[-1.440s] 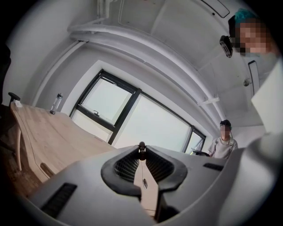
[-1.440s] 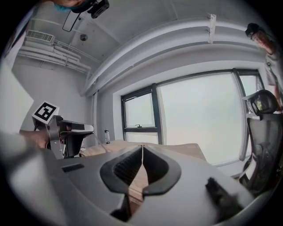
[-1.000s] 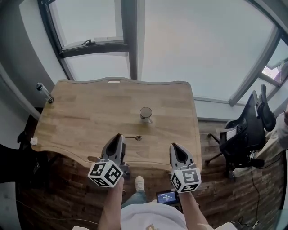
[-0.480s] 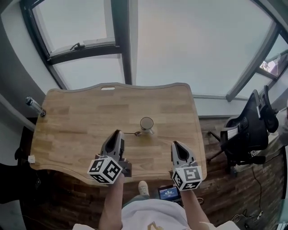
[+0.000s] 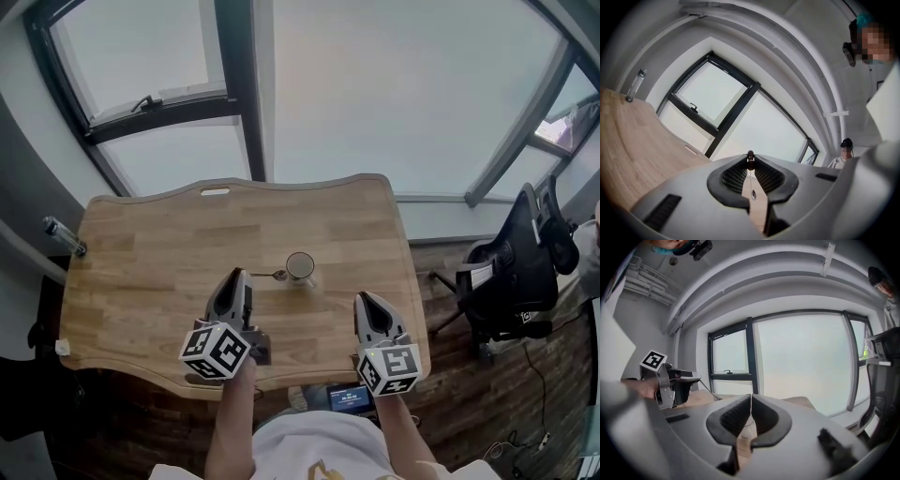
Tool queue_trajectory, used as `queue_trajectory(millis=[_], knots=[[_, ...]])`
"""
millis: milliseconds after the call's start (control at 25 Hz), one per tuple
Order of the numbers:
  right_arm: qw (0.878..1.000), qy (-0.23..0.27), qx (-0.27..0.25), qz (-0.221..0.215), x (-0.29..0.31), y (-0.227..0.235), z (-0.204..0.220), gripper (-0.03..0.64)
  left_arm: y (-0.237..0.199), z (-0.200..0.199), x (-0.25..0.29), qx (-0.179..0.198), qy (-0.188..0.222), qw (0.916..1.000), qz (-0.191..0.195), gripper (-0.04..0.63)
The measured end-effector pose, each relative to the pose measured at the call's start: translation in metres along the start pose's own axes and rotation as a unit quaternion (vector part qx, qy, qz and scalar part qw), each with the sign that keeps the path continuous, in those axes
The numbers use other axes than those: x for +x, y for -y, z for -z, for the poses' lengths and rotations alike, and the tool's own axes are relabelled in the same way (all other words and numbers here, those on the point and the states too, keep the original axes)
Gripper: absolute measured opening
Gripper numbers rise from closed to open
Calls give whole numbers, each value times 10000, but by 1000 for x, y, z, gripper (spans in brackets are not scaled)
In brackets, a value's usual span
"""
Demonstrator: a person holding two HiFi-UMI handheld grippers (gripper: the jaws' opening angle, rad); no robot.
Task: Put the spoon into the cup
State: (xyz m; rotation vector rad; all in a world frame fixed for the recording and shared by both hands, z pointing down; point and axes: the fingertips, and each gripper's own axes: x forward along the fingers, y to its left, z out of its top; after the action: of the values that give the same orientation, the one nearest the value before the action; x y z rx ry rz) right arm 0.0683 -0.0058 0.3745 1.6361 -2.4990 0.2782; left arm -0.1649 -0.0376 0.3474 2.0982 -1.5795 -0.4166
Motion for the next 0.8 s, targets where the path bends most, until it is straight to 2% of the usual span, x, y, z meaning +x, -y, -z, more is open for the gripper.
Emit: queue_trajectory(millis=[360,800], knots=[[10000,-50,54,-28,30,11,5,32,-15,-3,25,51,-37,9999,-138,52],[9995,-305,80,-61,52,21,21,32,-36,15,46,-25,-247,9991,-337,52]])
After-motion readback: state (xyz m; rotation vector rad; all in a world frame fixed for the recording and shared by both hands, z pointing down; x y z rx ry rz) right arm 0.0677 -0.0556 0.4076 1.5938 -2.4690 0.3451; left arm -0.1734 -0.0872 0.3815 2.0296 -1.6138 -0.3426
